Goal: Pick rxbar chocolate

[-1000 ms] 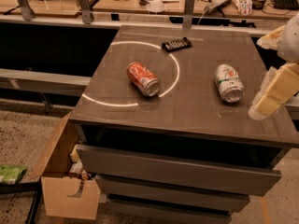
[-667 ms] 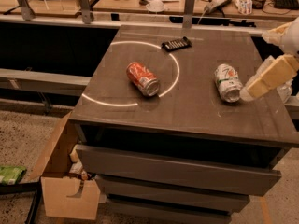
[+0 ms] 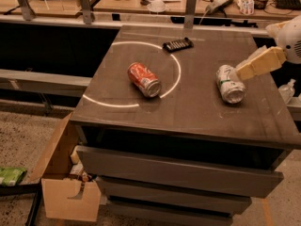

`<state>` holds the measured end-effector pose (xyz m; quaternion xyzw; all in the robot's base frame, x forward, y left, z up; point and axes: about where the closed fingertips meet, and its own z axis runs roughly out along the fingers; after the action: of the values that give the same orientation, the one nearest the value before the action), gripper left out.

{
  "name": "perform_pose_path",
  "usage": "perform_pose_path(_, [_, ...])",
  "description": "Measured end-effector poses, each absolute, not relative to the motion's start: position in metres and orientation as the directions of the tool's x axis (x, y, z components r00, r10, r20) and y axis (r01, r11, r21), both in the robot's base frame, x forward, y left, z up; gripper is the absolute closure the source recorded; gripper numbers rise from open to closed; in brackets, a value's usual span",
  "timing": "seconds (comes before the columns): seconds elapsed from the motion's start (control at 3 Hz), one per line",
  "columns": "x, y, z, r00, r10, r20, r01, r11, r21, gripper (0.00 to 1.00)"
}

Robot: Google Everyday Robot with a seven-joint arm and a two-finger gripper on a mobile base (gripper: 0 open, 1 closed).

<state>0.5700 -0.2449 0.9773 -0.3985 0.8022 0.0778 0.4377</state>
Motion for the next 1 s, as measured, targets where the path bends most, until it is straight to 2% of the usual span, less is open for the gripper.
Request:
perform_pose_path(0.67, [0.58, -0.244, 0.973, -0.317, -0.544, -0.777, -0.675, 0.705, -0.218, 0.0])
perform_pose_path(1.0, [0.615, -0.253, 0.962, -0.356, -0.492, -0.795, -0.586, 0.78, -0.22, 0.0])
